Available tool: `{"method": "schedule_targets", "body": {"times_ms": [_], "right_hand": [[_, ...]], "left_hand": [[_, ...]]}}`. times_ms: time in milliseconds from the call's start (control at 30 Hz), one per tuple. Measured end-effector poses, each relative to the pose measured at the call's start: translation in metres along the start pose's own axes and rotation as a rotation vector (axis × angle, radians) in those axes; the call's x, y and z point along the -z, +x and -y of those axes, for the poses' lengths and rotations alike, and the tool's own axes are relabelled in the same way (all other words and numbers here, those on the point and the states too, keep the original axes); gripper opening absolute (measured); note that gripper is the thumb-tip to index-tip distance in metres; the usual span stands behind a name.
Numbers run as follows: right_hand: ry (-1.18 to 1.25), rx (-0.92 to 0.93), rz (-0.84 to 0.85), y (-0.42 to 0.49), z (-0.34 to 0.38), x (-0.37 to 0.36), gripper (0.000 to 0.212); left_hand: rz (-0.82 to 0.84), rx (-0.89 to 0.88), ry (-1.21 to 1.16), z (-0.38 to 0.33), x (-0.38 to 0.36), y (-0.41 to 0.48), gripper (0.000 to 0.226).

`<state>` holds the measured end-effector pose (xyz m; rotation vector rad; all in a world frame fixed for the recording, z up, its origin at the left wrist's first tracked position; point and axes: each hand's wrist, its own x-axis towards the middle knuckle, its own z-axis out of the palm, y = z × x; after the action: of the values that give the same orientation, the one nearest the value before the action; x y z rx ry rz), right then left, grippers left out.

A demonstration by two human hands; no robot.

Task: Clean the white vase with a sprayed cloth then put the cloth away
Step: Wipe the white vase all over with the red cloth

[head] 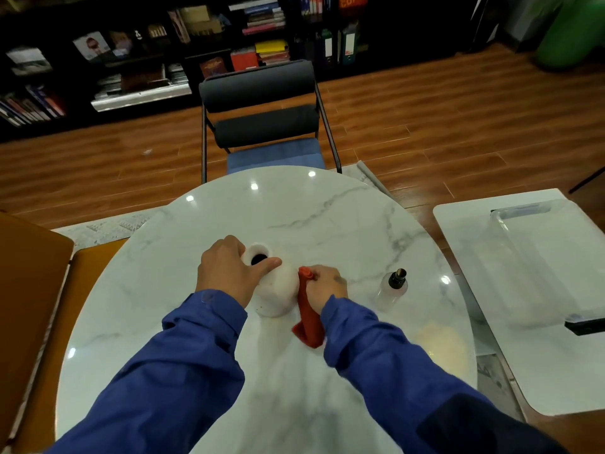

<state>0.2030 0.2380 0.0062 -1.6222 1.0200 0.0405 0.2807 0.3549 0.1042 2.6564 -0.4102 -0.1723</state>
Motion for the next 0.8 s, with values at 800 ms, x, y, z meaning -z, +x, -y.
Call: {"method": "schedule_targets", "body": {"times_ms": [800], "right_hand": [[0.036, 0.752, -0.186, -0.045, -0.009, -0.014, 0.036]], "left_hand": [[-0.011, 0.049, -0.082, 0.0, -0.002, 0.0, 0.054]]}}
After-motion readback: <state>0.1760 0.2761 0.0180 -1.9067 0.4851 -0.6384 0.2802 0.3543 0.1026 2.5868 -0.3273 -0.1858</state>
